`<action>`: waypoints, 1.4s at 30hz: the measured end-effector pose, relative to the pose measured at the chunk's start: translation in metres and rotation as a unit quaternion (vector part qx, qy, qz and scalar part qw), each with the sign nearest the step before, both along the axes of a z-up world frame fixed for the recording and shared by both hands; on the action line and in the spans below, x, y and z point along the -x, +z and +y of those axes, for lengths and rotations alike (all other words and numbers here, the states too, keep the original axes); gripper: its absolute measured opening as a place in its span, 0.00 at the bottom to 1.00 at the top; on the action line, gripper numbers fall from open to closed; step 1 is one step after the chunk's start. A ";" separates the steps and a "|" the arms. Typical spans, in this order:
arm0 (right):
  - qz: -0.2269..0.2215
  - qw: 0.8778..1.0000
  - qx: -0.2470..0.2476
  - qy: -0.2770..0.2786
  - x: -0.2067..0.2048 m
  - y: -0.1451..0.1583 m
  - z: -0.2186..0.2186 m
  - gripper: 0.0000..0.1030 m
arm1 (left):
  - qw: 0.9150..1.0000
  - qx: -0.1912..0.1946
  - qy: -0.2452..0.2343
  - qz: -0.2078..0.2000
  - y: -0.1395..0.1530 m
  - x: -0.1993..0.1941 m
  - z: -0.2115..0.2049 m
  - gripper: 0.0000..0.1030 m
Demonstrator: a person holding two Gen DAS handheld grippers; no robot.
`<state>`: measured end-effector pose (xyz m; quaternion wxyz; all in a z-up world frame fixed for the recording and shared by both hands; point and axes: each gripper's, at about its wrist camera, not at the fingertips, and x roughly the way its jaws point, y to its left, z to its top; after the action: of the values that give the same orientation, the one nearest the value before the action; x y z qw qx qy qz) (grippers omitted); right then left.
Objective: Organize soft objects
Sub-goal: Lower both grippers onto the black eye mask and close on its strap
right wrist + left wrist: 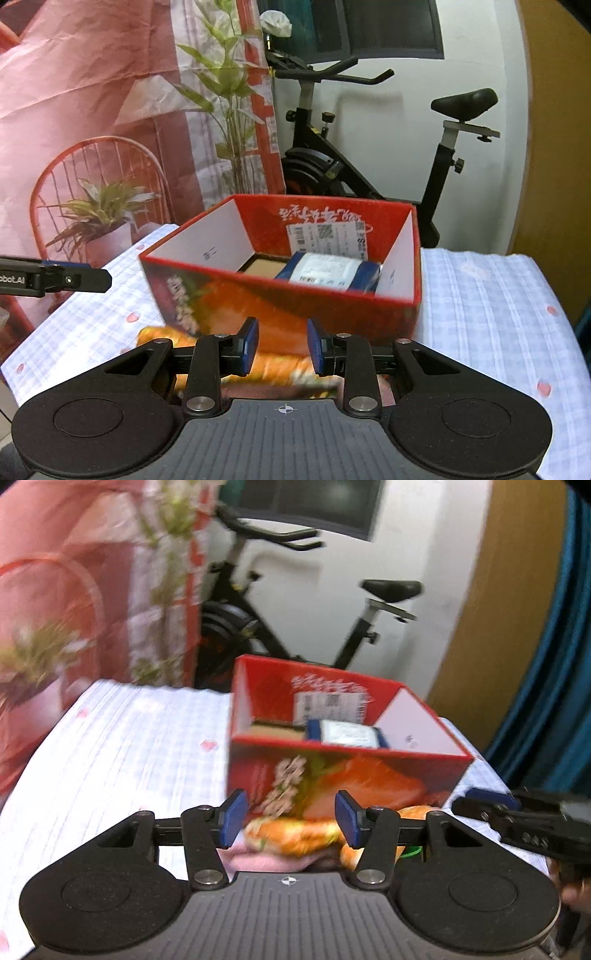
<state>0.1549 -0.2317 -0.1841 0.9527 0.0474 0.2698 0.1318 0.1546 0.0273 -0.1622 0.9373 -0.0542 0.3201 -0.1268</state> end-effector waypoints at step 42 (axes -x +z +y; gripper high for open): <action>0.044 0.999 -0.004 0.016 0.070 -0.099 0.034 0.26 | 0.994 0.062 0.027 0.087 -0.093 0.049 0.006 0.50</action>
<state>0.0853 -0.1979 -0.2827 0.9374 0.0530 0.3117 0.1460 0.1051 0.0331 -0.2552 0.9036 -0.1322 0.3907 -0.1156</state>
